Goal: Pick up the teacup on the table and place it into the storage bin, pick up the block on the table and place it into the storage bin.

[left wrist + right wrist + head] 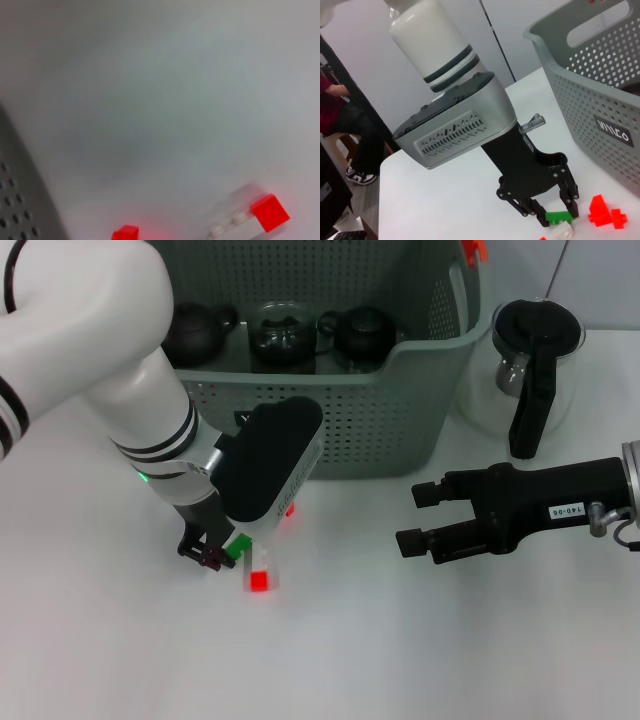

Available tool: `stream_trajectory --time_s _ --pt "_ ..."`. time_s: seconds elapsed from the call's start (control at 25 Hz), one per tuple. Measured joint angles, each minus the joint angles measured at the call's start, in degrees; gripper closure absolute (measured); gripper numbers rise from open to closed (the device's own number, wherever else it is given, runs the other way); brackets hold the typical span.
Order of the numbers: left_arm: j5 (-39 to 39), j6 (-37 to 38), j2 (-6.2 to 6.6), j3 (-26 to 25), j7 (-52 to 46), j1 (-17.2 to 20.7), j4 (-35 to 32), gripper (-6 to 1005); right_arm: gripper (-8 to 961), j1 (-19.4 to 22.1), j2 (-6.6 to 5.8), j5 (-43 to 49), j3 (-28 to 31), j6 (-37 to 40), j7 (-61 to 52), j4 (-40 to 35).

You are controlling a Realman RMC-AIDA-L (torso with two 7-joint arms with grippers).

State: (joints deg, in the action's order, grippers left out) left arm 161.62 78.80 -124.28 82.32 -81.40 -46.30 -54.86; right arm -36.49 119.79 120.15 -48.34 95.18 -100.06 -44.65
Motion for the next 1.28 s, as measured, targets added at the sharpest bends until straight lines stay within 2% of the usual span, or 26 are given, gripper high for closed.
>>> stream_trajectory --time_s 0.28,0.52,0.76,0.88,1.04,1.16,1.28 --pt "0.0 2.4 0.14 -0.8 -2.0 -0.6 -1.0 579 27 0.1 0.00 0.0 0.0 0.0 0.1 0.0" --pt "-1.0 10.7 0.01 -7.3 -3.2 0.1 -7.2 566 27 0.2 -0.64 0.0 0.0 0.2 0.2 0.0" --pt "-8.0 20.7 0.14 -20.8 -3.3 2.7 -15.7 553 27 0.3 -1.96 0.2 0.0 1.1 0.8 0.0" --pt "-15.0 26.3 0.40 -31.3 -2.7 4.0 -19.1 547 27 0.5 -3.03 0.3 0.0 2.1 0.9 0.0" --pt "-27.4 31.3 1.18 -43.7 -3.4 5.3 -20.6 538 27 0.8 -4.39 0.3 0.0 3.5 1.4 -0.1" --pt "-35.6 30.3 1.74 -48.3 -6.8 5.8 -20.2 532 27 1.0 -5.10 0.3 -0.1 4.1 1.9 -0.2" --pt "-39.0 22.3 2.90 -48.4 -13.6 5.2 -17.9 525 27 1.0 -5.58 0.3 -0.3 4.3 2.3 -0.3"
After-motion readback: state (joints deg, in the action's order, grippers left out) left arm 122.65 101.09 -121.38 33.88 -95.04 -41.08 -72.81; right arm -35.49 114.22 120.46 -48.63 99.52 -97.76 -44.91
